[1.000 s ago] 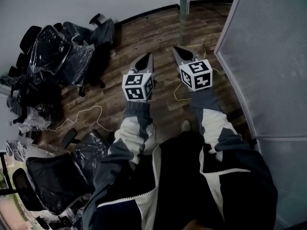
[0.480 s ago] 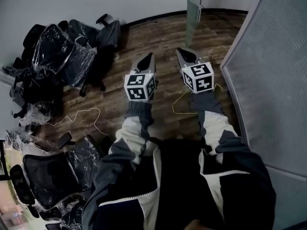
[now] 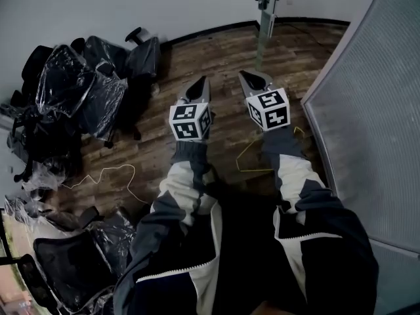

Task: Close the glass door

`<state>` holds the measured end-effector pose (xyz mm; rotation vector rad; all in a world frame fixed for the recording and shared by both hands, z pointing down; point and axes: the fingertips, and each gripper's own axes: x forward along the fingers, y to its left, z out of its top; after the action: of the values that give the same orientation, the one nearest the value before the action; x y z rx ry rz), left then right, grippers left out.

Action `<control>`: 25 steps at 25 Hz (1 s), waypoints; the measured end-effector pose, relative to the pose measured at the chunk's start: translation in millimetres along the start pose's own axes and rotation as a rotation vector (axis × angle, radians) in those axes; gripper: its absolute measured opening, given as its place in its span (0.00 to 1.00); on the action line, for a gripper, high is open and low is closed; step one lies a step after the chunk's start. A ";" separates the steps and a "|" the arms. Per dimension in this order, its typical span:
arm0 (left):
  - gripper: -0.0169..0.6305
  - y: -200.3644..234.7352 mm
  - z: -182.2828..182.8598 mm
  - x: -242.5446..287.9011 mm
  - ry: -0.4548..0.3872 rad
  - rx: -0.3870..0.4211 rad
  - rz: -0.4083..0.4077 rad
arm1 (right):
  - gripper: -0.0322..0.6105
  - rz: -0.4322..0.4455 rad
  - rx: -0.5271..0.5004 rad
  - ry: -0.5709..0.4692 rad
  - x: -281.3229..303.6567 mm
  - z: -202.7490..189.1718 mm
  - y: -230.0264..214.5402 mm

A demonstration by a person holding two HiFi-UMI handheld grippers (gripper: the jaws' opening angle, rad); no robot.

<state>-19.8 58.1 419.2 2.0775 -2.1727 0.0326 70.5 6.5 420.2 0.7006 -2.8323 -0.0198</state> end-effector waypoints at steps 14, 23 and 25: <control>0.03 137.7 50.5 104.1 -0.028 0.007 -0.183 | 0.06 -0.168 -0.088 0.014 166.2 64.2 -2.2; 0.03 180.0 41.9 145.9 -0.001 -0.029 -0.162 | 0.06 -0.169 -0.034 0.025 223.2 71.5 -34.3; 0.03 191.1 44.3 162.8 -0.004 -0.033 -0.148 | 0.06 -0.175 -0.024 0.022 237.7 72.6 -49.0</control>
<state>-220.3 -99.1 408.4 2.2150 -2.0016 -0.0226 -127.6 -149.7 396.6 0.9352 -2.7365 -0.0748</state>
